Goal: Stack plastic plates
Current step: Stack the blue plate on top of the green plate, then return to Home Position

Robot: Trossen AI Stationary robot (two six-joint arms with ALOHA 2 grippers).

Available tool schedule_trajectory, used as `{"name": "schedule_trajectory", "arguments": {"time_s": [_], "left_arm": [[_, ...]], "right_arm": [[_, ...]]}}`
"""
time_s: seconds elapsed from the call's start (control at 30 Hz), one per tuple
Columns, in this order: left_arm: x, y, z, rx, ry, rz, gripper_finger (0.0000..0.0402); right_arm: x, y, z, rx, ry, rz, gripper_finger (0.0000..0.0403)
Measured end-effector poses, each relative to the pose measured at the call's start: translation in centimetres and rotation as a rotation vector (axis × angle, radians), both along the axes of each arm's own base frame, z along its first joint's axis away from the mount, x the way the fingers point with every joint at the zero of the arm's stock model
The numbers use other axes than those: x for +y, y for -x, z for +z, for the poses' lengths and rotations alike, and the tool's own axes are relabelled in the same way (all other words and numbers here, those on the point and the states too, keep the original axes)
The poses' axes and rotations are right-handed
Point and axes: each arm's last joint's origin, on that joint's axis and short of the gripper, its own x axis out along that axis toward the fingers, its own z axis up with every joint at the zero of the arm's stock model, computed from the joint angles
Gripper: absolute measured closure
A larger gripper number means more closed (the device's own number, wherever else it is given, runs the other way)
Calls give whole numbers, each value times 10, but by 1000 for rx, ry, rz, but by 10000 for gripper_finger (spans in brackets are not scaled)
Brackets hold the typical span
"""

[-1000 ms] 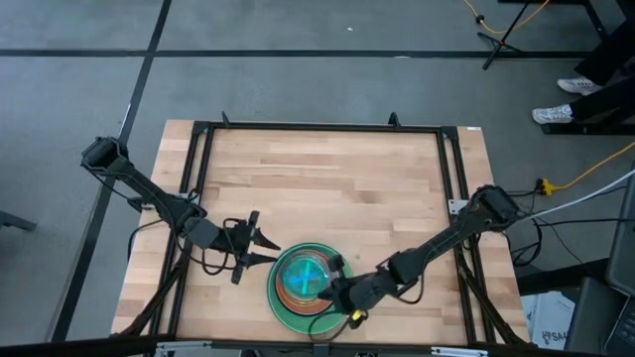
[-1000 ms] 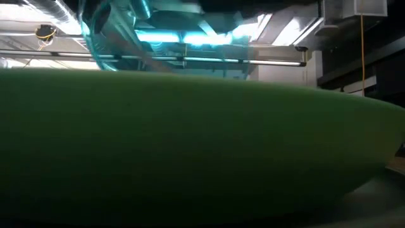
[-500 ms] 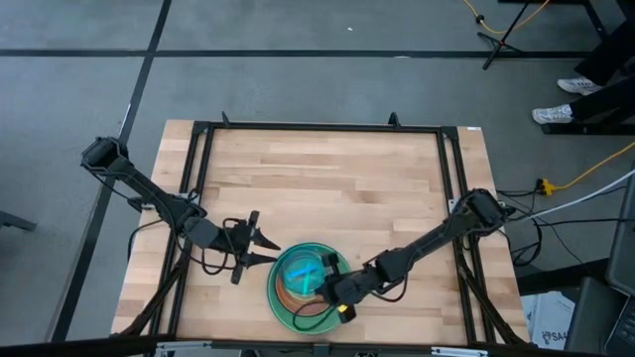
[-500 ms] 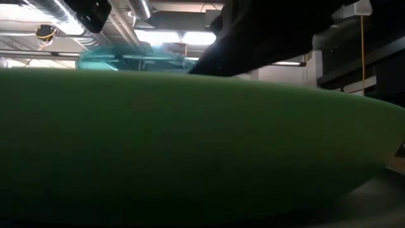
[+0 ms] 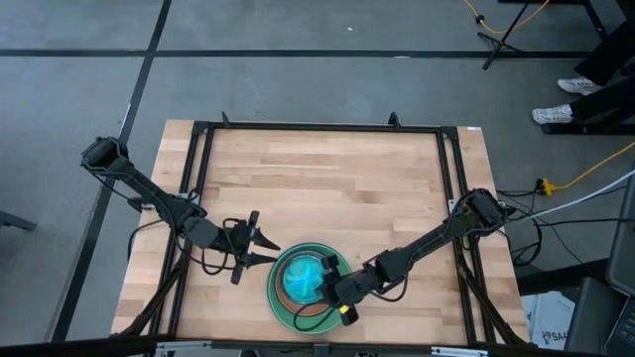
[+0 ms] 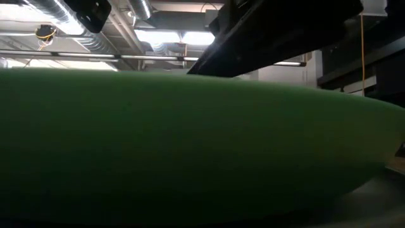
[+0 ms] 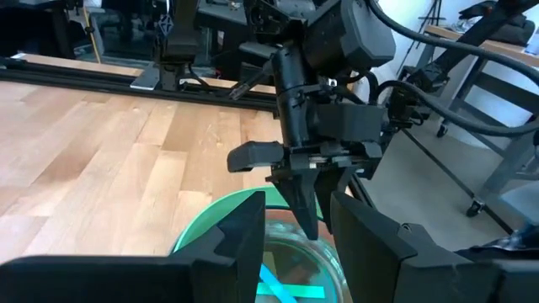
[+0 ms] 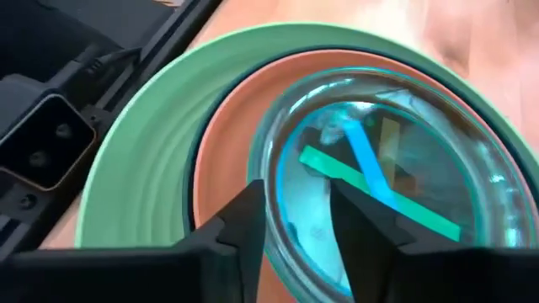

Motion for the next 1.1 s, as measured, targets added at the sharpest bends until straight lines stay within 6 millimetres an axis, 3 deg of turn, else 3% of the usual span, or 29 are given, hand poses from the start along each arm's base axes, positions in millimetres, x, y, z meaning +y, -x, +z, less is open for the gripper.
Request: {"name": "schedule_trajectory", "arguments": {"time_s": [0.2, 0.47, 0.77, 1.1], "left_arm": [[0, 0, -1, 6, -1, -6, 272], [5, -2, -1, -5, -62, 65, 272], [17, -8, -1, -9, -165, 71, 281], [50, -10, 3, 28, -214, 193, 328]], "right_arm": [[-5, 11, 29, 12, -49, 23, 258], [-26, 41, 66, 51, -15, -81, 273], [-76, 73, 71, -16, -71, -215, 299], [-129, 121, 66, -219, -221, -262, 322]]}}
